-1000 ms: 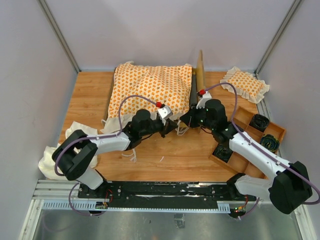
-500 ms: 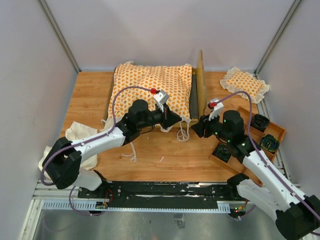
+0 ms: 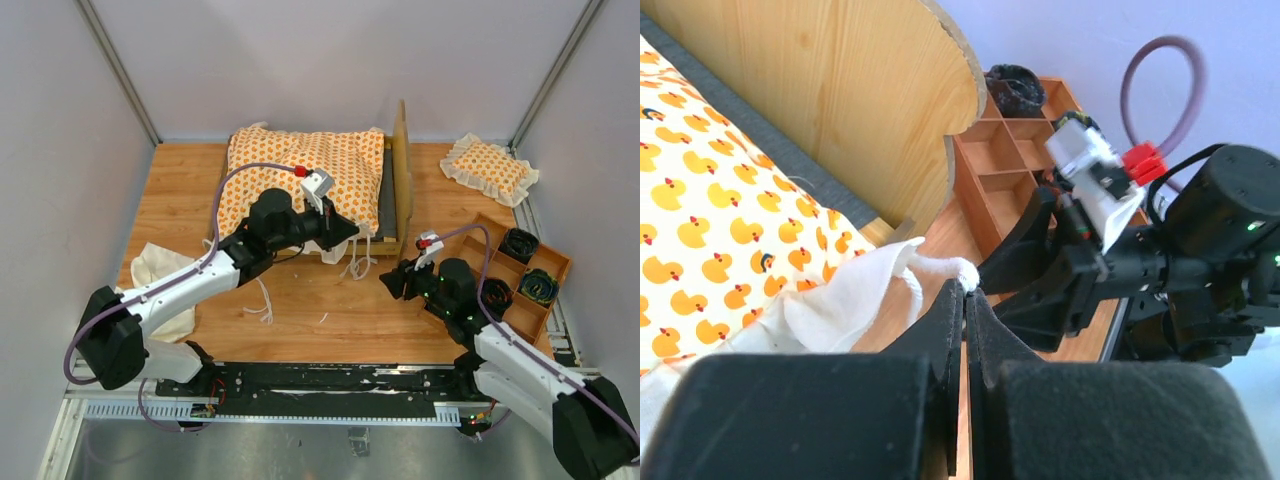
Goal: Set up the pet bed
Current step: Cross the ropes over the mattress.
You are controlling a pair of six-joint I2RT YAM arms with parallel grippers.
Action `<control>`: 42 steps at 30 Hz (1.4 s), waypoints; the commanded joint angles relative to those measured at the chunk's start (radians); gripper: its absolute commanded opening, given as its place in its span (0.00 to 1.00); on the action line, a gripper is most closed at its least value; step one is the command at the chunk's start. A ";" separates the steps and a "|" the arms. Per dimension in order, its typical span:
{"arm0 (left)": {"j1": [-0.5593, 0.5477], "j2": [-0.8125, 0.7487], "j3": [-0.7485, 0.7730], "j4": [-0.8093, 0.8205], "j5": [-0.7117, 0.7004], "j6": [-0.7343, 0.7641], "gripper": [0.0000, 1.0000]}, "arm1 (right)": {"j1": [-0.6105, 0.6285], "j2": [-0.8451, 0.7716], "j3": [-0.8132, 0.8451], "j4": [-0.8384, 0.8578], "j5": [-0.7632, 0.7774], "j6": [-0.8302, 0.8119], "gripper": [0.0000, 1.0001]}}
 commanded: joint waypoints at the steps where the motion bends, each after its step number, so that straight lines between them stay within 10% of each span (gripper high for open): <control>1: -0.003 0.016 0.057 -0.033 -0.044 0.034 0.00 | 0.066 0.139 0.010 0.257 0.127 0.085 0.45; 26: 0.056 0.085 0.078 -0.017 -0.094 0.029 0.00 | 0.292 0.643 0.009 0.630 0.467 0.183 0.46; 31: 0.062 0.085 0.086 -0.052 -0.173 0.092 0.00 | 0.292 0.633 -0.042 0.740 0.501 0.173 0.13; 33: 0.066 0.085 0.085 -0.069 -0.228 0.130 0.00 | 0.291 0.514 -0.062 0.664 0.534 0.139 0.01; 37: 0.076 0.092 0.054 -0.060 -0.233 0.140 0.00 | 0.291 0.209 0.090 0.160 0.571 0.026 0.00; 42: 0.076 0.123 0.041 -0.036 -0.295 0.160 0.00 | 0.249 0.116 0.256 -0.037 0.512 -0.207 0.00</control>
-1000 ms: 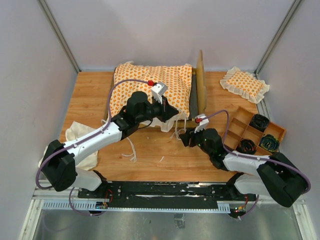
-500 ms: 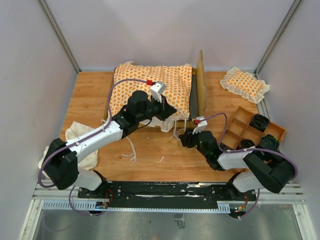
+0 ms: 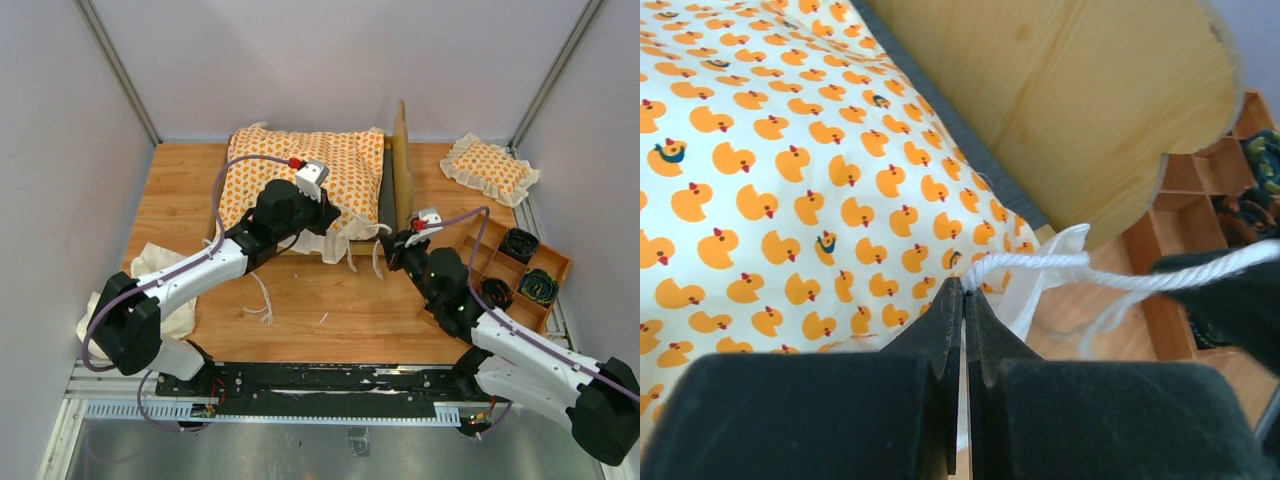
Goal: Set up the pet bed
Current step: Cross the ropes over the mattress.
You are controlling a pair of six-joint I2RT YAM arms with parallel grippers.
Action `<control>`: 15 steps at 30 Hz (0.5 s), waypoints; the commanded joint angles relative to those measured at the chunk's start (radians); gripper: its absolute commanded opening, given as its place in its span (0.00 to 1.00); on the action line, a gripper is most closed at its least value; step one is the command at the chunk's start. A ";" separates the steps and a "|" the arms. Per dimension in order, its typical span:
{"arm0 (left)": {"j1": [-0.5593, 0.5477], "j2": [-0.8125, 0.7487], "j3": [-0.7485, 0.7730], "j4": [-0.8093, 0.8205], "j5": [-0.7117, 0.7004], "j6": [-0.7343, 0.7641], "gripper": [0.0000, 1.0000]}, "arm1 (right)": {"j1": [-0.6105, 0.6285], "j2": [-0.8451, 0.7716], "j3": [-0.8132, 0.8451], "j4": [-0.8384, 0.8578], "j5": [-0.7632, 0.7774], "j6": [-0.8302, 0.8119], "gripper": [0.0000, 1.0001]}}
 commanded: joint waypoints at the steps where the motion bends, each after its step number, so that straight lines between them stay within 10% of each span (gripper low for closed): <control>1: 0.003 0.035 -0.001 0.025 -0.084 0.051 0.00 | -0.047 -0.020 0.149 -0.268 -0.051 -0.246 0.00; 15: 0.013 -0.004 -0.006 0.042 0.080 -0.046 0.00 | -0.078 0.046 0.333 -0.680 -0.587 -0.193 0.00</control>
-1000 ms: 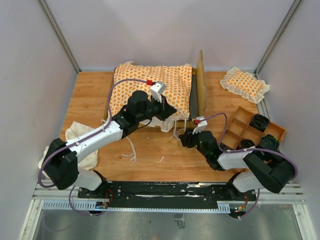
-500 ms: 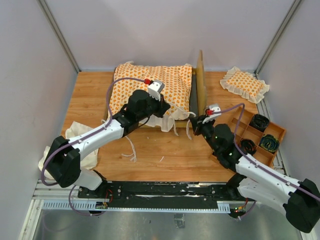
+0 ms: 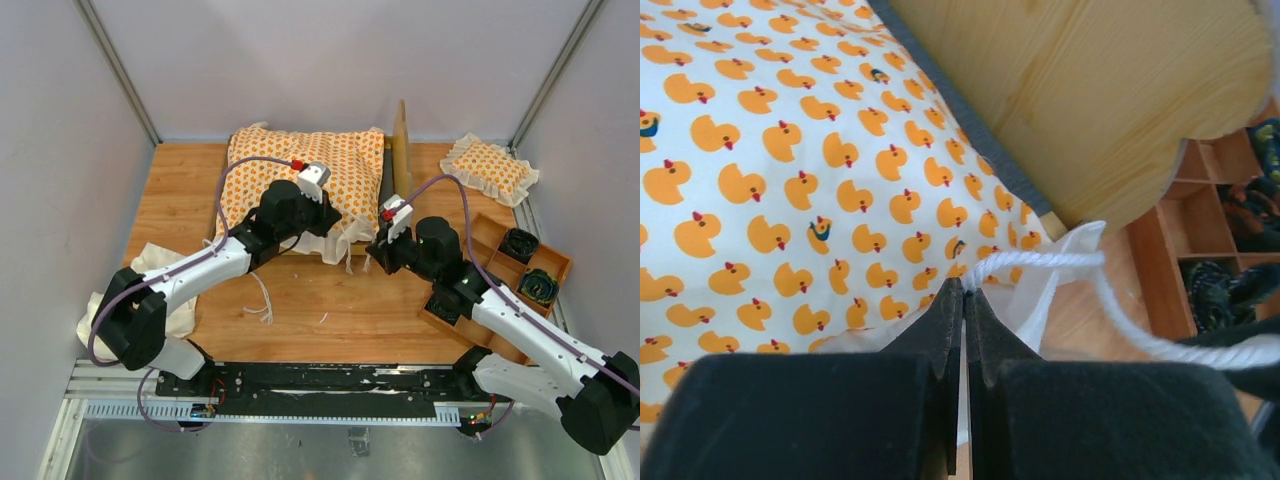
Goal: Set up the pet bed
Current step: Cross the ropes over the mattress.
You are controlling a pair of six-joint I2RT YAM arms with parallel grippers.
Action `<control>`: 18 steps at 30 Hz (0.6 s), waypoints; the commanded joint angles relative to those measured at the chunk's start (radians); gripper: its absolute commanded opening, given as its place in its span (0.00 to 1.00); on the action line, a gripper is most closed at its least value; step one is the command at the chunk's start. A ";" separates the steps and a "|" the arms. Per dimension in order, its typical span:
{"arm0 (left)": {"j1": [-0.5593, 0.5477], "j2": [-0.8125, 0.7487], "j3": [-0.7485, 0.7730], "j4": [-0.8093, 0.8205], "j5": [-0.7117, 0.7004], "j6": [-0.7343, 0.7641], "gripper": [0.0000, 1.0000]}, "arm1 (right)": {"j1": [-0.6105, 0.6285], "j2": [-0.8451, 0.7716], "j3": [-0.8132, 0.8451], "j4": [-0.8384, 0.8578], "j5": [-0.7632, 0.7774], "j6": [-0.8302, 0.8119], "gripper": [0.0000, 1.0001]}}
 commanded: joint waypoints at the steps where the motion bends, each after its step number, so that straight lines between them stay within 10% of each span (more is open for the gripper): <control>1: 0.007 -0.059 -0.021 0.078 0.116 -0.055 0.00 | -0.008 -0.037 -0.048 -0.150 -0.291 0.082 0.00; 9: 0.010 -0.048 -0.110 0.235 0.132 -0.100 0.00 | -0.005 -0.033 -0.262 0.458 -0.492 0.627 0.01; 18: 0.026 -0.027 -0.105 0.139 -0.048 -0.011 0.00 | -0.009 -0.075 0.022 -0.078 -0.136 0.051 0.00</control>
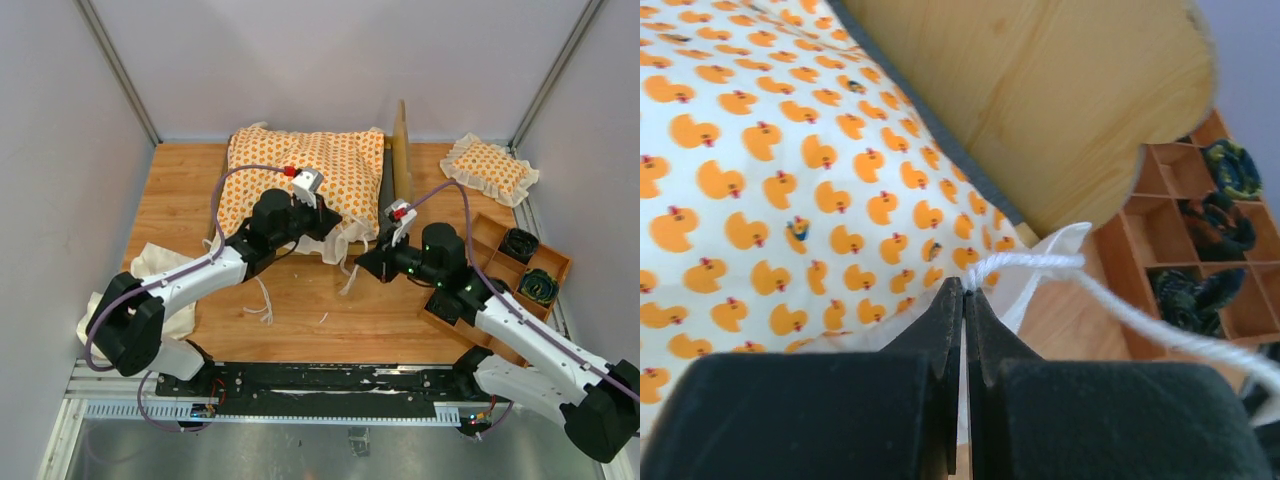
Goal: Set up the pet bed
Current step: Cross the ropes over the mattress.
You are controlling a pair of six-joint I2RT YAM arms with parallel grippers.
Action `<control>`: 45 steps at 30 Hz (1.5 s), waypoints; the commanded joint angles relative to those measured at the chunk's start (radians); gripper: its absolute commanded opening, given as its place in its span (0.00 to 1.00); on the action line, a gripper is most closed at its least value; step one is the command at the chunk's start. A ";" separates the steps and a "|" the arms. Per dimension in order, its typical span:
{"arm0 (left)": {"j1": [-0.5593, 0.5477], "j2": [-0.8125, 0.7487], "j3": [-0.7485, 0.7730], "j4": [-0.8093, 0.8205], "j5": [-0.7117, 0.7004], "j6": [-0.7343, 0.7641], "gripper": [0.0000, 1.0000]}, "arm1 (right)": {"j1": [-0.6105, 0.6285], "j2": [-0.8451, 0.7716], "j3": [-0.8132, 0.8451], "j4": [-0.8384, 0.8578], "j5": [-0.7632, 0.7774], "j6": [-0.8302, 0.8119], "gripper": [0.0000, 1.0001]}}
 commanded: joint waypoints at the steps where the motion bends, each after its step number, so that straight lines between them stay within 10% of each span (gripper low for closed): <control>1: 0.031 0.030 0.014 -0.057 -0.151 0.071 0.00 | -0.010 0.005 0.192 -0.204 0.177 -0.343 0.00; 17: 0.135 0.100 0.147 -0.093 -0.265 0.105 0.00 | -0.061 0.289 0.526 -0.254 0.265 -0.784 0.00; 45: 0.189 0.152 0.260 -0.089 -0.266 0.122 0.00 | -0.064 0.254 0.561 -0.255 0.237 -0.867 0.00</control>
